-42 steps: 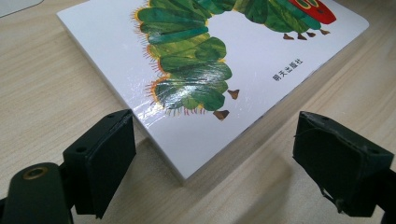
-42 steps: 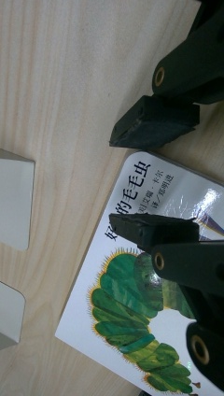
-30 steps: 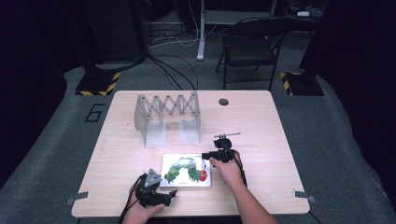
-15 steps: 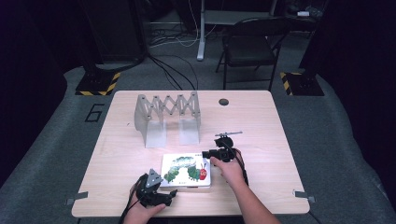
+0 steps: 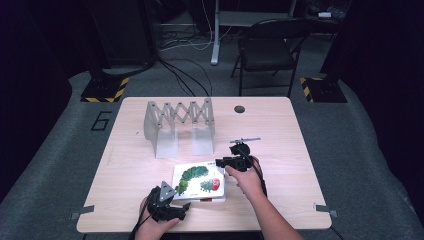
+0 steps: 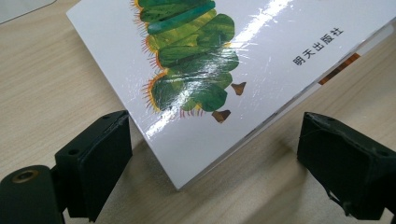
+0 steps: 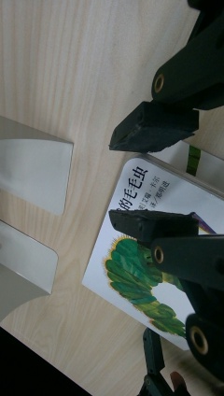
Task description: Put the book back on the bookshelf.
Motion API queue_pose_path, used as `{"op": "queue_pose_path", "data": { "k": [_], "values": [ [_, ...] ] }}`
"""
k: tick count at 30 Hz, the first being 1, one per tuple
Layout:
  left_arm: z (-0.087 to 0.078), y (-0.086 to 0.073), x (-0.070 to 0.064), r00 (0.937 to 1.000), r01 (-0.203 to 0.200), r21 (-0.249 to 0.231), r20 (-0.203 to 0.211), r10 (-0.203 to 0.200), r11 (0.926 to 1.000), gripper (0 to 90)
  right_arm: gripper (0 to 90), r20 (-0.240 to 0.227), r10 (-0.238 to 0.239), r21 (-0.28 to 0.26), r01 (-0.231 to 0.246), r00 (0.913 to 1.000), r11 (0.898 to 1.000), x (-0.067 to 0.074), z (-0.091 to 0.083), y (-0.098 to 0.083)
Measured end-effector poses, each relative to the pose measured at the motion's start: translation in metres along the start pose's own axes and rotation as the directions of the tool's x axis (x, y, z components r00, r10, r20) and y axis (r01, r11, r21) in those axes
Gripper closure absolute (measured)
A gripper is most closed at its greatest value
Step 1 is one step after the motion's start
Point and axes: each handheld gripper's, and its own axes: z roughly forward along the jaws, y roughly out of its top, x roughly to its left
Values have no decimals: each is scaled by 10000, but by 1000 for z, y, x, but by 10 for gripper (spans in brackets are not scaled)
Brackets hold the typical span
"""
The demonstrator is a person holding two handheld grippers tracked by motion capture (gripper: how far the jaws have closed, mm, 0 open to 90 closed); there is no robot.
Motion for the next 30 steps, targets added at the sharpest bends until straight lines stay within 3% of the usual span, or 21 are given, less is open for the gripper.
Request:
{"op": "queue_pose_path", "data": {
  "k": [6,16,18,24,25,26,28,30],
  "values": [
    [4,4,-1,9994,59,17,-345,-58,10000,99,597,-22,-123,-63,123,9999,9999,2,-4,2],
    [9,8,-1,9984,194,134,-532,-186,9997,66,602,-229,39,-96,-42,9997,9999,8,-12,5],
    [10,9,-2,9980,375,95,-506,-370,9993,60,603,-271,-149,-242,143,9995,9996,8,-13,5],
    [11,12,-1,9981,220,260,-577,-204,9994,40,607,-341,-210,-304,200,9992,9993,10,-16,6],
    [12,12,-2,9976,341,176,-616,-330,9993,39,608,-334,-185,-267,176,9993,9995,11,-17,7],
    [11,12,-1,9979,164,281,-624,-147,9995,38,608,-339,-177,-274,168,9993,9995,12,-17,7],
    [12,13,-1,9979,257,246,-603,-242,9994,36,610,-348,-115,-286,105,9993,9995,15,-18,8],
    [11,14,0,9987,54,468,-516,-30,9989,34,610,-363,-329,-414,314,9988,9987,15,-19,10]
  ]
}}
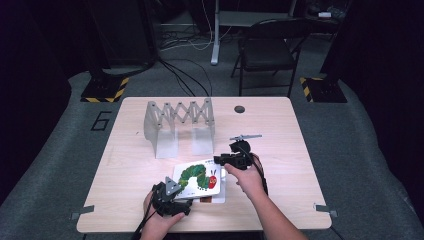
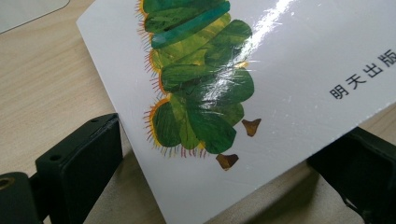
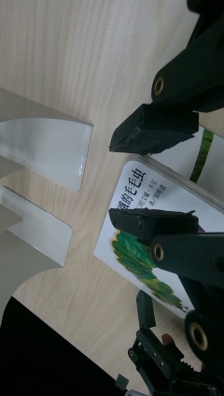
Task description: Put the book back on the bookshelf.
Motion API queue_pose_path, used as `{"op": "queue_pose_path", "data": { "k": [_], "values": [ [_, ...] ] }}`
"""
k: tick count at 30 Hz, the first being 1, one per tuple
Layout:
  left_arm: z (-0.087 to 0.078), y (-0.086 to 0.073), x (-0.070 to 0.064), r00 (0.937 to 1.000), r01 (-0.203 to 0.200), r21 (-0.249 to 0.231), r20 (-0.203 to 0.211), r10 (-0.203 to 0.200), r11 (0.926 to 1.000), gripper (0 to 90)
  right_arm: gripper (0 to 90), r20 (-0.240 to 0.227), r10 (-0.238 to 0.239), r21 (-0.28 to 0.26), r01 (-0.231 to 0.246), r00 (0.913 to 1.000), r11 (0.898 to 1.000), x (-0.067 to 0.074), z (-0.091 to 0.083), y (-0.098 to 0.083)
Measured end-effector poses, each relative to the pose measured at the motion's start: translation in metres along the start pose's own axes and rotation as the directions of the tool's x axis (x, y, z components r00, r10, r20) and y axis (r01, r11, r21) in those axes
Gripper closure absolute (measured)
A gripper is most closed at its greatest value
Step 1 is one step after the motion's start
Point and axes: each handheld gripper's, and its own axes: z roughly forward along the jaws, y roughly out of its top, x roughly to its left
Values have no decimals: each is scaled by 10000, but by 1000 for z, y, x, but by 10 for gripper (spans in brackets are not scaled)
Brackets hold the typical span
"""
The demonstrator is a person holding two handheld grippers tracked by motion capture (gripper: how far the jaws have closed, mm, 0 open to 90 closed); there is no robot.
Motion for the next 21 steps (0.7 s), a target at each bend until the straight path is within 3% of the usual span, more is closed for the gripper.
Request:
{"op": "queue_pose_path", "data": {
  "k": [1,4,8,10,15,21],
  "values": [
    [0,0,0,10000,-53,-1,8,53,10000,33,610,7,152,94,-152,9999,9998,2,-1,1],
    [1,-1,-1,10000,48,-179,-69,-49,9998,34,610,44,-200,9,200,9998,9998,0,0,1],
    [0,-1,-4,9995,-31,-296,-304,22,9996,41,610,112,19,185,-22,9999,9998,0,1,0],
    [0,-1,-5,9997,-30,-292,-261,22,9996,43,610,136,-132,131,131,9998,9998,-2,2,-1],
    [-2,-1,-1,9998,123,-377,-166,-130,9992,70,616,69,106,308,-108,9999,9995,0,2,-1],
    [-2,-3,-3,9993,170,-524,-333,-188,9985,83,618,-22,-72,145,72,10000,9999,0,4,-2]
  ]
}}
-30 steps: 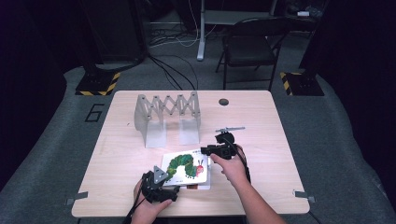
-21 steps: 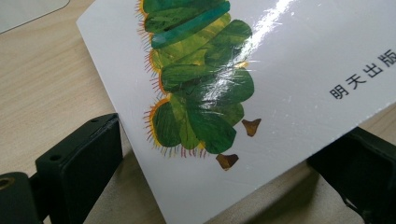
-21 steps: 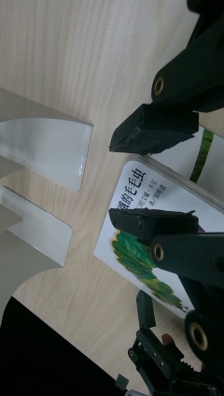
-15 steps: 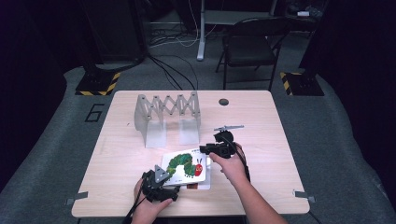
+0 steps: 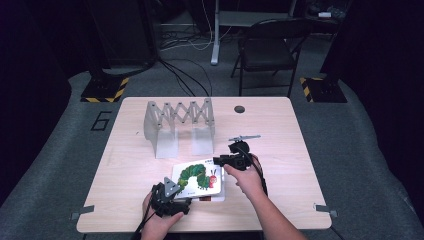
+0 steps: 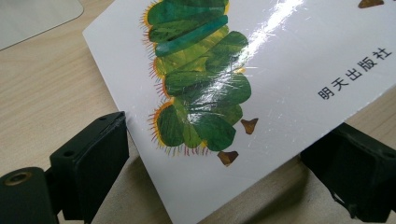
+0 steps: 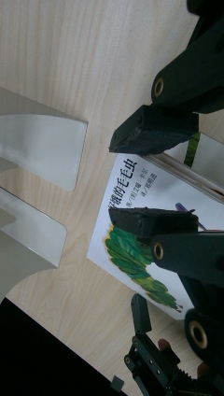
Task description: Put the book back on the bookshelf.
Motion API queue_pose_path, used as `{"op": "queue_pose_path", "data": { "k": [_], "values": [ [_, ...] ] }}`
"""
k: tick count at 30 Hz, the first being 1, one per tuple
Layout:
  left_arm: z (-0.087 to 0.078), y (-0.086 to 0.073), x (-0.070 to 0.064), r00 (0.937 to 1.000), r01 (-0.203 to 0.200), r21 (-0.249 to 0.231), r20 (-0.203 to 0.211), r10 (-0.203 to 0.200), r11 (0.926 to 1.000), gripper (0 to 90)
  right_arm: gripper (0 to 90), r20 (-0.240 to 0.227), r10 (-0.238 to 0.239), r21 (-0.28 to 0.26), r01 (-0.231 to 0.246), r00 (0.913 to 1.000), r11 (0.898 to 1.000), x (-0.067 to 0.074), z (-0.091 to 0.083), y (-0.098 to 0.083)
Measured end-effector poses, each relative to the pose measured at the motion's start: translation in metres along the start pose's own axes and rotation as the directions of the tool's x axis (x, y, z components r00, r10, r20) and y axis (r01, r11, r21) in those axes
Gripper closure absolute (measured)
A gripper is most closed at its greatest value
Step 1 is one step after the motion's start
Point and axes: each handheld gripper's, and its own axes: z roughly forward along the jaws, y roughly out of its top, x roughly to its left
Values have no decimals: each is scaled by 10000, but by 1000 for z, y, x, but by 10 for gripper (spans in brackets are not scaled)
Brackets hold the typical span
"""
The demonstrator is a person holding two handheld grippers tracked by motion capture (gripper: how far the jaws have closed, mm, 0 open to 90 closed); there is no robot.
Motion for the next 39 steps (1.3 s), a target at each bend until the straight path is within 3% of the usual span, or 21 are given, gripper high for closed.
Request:
{"op": "queue_pose_path", "data": {
  "k": [5,16,18,22,25,27,29,32,37,39],
  "values": [
    [0,0,2,9999,-141,-41,-25,141,9999,87,618,32,249,142,-249,9997,9996,0,0,-1],
    [-1,0,1,9995,-306,157,71,305,9994,92,618,146,33,172,-36,9999,9998,-2,3,-2],
    [-1,-1,-1,9987,-481,22,-151,482,9988,97,618,153,37,129,-39,9999,9999,-1,4,-2],
    [-2,-1,-2,9982,-593,-2,-111,593,9982,103,623,136,208,118,-210,9997,9997,0,2,-2],
    [-2,-2,-2,9974,-683,-135,-231,680,9976,107,623,133,84,36,-85,9999,10000,-1,2,-2],
    [-4,-3,-3,9958,-865,-192,-332,859,9961,116,626,130,297,211,-299,9995,9993,0,2,-3],
    [-5,-3,-3,9945,-1015,-162,-274,1010,9947,123,627,128,55,132,-57,9999,9999,-1,3,-3],
    [-4,-4,-3,9951,-939,-301,-347,929,9951,126,628,101,43,148,-45,9999,9999,-1,3,-3],
    [-6,-5,-4,9908,-1287,-311,-457,1273,9912,137,629,71,30,141,-31,10000,9999,-1,4,-3],
    [-6,-5,-5,9879,-1410,-437,-713,1377,9890,144,633,22,31,215,-31,10000,9998,-1,4,-4]
  ]
}}
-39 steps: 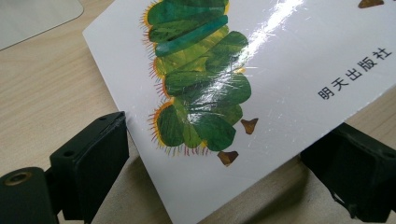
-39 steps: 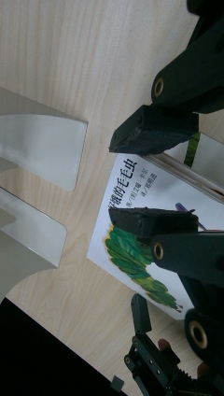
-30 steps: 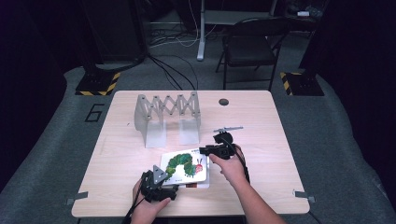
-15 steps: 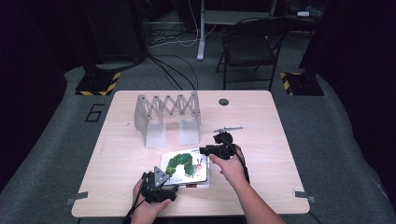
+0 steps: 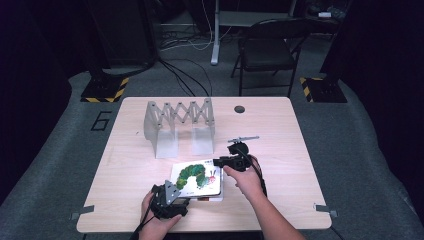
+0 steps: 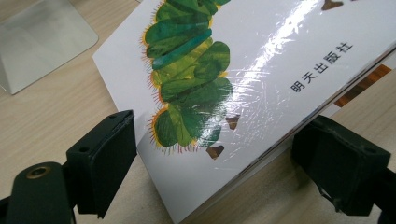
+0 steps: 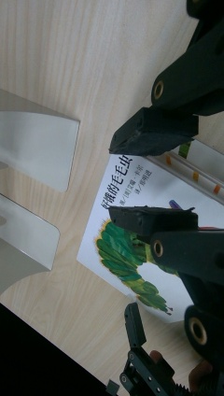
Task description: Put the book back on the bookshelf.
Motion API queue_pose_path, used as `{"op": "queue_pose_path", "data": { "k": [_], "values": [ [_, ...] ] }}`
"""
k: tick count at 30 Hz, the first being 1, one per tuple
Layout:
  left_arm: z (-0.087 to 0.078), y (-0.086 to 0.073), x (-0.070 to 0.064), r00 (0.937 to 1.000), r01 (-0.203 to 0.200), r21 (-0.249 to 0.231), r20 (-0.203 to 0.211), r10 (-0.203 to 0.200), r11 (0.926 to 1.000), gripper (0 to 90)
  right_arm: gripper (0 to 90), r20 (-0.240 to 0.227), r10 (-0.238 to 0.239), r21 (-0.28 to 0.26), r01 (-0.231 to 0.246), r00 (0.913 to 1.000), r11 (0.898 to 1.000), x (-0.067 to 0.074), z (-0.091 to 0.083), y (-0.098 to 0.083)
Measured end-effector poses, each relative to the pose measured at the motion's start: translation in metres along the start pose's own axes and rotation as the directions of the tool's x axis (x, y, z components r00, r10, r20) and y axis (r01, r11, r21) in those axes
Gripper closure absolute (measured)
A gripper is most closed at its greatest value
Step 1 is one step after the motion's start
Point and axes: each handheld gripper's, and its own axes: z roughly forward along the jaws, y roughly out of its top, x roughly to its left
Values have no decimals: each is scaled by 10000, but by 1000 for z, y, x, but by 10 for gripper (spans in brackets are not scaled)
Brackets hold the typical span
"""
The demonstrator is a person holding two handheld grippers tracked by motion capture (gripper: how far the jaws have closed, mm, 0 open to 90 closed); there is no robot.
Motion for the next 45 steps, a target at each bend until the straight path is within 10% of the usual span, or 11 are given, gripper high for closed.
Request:
{"op": "queue_pose_path", "data": {
  "k": [6,11,45],
  "values": [
    [-2,0,-1,9997,-249,14,-19,249,9997,157,634,-52,158,136,-157,9999,9998,0,1,-1],
    [-4,3,-10,9873,-1558,-39,-305,1556,9878,325,641,-450,67,208,-58,9990,9998,3,4,-2],
    [-4,-1,-8,9904,-1363,-346,-255,1355,9901,333,456,91,506,572,-510,9987,9971,-21,28,-3]
  ]
}}
